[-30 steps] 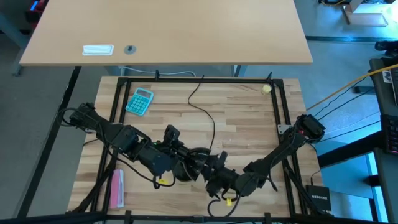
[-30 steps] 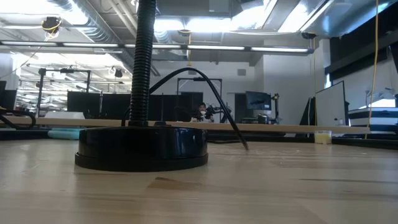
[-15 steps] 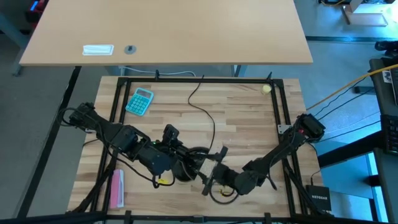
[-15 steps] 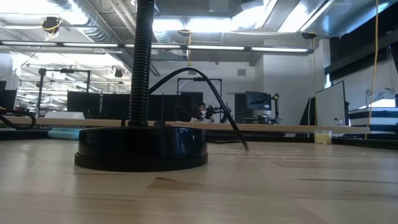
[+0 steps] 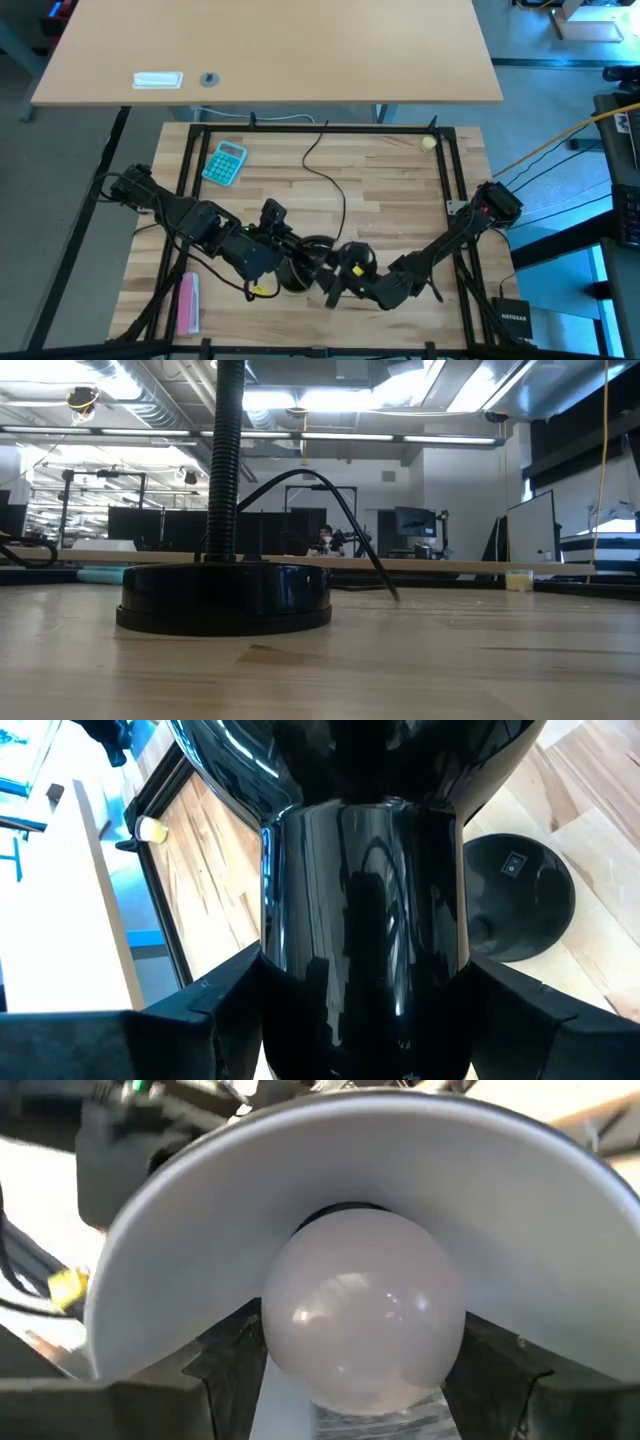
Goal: Screw lightbulb
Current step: Insert the lightbulb into the black lamp
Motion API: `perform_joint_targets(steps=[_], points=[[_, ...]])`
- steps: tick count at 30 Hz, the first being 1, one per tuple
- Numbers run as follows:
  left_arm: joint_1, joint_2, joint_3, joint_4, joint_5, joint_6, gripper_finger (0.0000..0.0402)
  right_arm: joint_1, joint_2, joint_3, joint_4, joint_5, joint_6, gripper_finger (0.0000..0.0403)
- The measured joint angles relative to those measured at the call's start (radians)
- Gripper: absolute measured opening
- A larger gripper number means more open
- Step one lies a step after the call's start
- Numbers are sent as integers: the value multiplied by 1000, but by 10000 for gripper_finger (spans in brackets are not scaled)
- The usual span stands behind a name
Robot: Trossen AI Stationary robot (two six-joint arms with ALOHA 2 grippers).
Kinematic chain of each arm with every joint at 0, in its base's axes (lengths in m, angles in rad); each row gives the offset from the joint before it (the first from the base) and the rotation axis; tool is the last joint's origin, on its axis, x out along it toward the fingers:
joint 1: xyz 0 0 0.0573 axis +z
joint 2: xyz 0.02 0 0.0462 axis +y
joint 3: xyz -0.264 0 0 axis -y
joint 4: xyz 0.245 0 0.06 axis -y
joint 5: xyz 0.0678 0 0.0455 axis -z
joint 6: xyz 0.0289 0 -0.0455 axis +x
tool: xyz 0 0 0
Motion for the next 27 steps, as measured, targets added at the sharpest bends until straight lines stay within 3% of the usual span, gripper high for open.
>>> perform_joint_targets(steps=[12,21,27], points=[[-2,0,0,3,0,11,249,-1,0,2,-8,0,568,250],[-2,1,0,3,0,13,249,-1,0,2,-16,16,539,253],[-3,1,1,4,1,17,249,-2,2,0,-12,10,519,306]])
